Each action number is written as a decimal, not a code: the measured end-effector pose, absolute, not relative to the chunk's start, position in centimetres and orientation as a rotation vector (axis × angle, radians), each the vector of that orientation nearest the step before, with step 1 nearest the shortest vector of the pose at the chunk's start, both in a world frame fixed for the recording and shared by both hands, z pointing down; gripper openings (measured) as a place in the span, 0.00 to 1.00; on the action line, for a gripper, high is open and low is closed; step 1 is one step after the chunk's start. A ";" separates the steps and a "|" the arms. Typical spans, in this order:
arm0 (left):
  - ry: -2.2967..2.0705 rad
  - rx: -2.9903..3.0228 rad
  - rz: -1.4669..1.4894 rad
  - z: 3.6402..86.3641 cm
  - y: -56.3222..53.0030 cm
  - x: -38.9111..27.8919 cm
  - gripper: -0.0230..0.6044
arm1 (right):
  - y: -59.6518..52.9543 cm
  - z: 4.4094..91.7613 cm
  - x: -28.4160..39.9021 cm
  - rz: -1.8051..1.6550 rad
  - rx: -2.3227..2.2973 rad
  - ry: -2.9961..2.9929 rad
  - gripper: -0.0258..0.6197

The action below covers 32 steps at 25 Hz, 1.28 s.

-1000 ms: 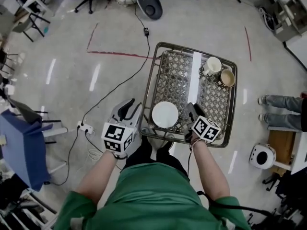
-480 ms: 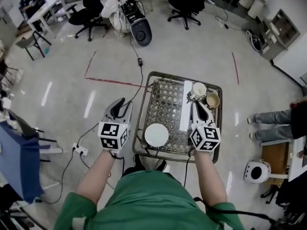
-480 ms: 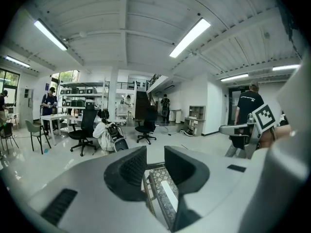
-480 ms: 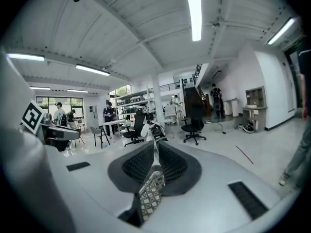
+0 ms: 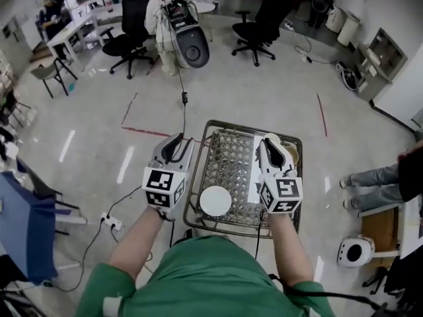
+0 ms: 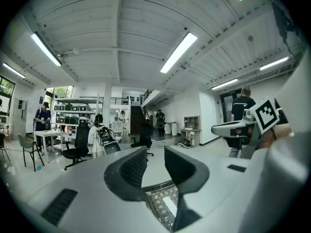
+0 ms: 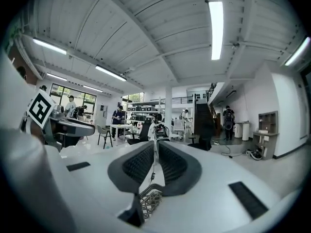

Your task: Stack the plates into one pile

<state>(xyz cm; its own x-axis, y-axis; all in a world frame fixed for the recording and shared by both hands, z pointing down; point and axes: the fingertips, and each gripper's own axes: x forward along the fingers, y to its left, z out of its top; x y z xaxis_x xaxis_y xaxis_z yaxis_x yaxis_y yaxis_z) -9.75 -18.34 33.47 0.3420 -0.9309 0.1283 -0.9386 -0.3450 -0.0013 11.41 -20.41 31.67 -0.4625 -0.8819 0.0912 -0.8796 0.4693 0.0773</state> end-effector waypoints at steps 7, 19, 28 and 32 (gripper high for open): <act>-1.756 2.565 0.089 30.7 -17.2 -8.7 0.23 | -18.8 29.1 10.8 -0.114 1.540 -2.643 0.12; -1.770 2.583 0.087 30.2 -16.7 -9.1 0.23 | -18.3 28.6 10.1 -0.247 1.546 -2.608 0.12; -1.767 2.597 0.091 30.1 -16.8 -9.0 0.23 | -18.2 28.3 9.6 -0.281 1.538 -2.606 0.12; -1.766 2.600 0.092 30.1 -17.0 -9.2 0.23 | -18.4 28.2 9.5 -0.287 1.534 -2.605 0.12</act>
<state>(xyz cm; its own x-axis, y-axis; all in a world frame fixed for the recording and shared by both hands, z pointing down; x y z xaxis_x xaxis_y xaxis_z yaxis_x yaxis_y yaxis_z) -9.16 -16.99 30.15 0.3673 -0.9289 0.0472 -0.9288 -0.3691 -0.0349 9.50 -18.39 28.17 -0.4855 -0.8742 -0.0058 -0.8545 0.4731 0.2145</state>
